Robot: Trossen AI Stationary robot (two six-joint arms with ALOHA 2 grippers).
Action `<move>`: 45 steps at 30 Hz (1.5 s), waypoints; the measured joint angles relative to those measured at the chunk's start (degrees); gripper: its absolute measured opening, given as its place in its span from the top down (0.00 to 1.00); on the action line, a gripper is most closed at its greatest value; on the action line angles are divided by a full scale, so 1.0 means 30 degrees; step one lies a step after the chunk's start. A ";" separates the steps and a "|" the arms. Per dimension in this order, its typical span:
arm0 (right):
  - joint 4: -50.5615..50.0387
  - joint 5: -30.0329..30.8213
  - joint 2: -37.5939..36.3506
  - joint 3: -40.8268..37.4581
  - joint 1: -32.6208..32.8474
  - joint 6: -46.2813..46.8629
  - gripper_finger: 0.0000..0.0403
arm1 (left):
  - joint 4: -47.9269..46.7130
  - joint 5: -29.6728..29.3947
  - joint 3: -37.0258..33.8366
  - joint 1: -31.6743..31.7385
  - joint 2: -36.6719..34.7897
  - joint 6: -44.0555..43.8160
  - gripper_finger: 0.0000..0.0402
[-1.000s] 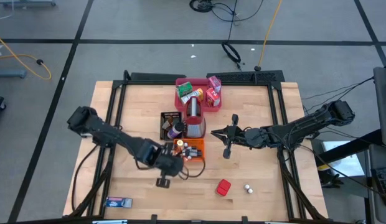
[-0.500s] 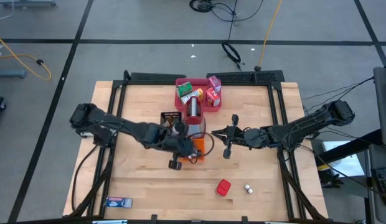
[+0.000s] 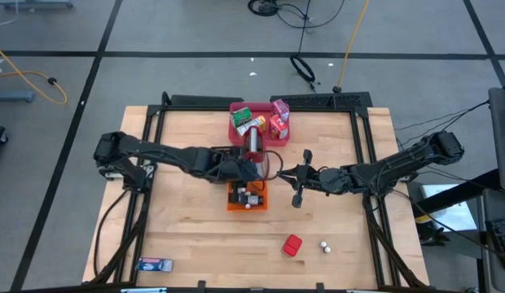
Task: Pick & Place Kitchen Items
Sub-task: Put the orange food coloring bottle into the orange bin, then put the green food coloring bottle into the orange bin
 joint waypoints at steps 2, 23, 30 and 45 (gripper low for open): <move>0.0000 0.0000 0.0000 0.0000 0.0000 0.0000 0.96 | 0.0000 -0.0007 0.0000 0.0031 0.0000 -0.0009 0.81; 0.0007 0.0000 0.0000 0.0000 0.0000 0.0000 0.96 | 0.0770 0.0991 0.0000 -0.0006 0.0000 -0.0860 0.79; 0.0007 0.0000 0.0000 0.0000 0.0000 0.0000 0.96 | 0.0525 0.1019 0.0000 -0.0006 0.0000 -0.0918 0.76; -0.0073 0.0000 0.0000 0.0000 0.0000 0.0004 0.96 | 0.0625 0.1129 -0.0007 -0.0006 0.0000 -0.0852 0.48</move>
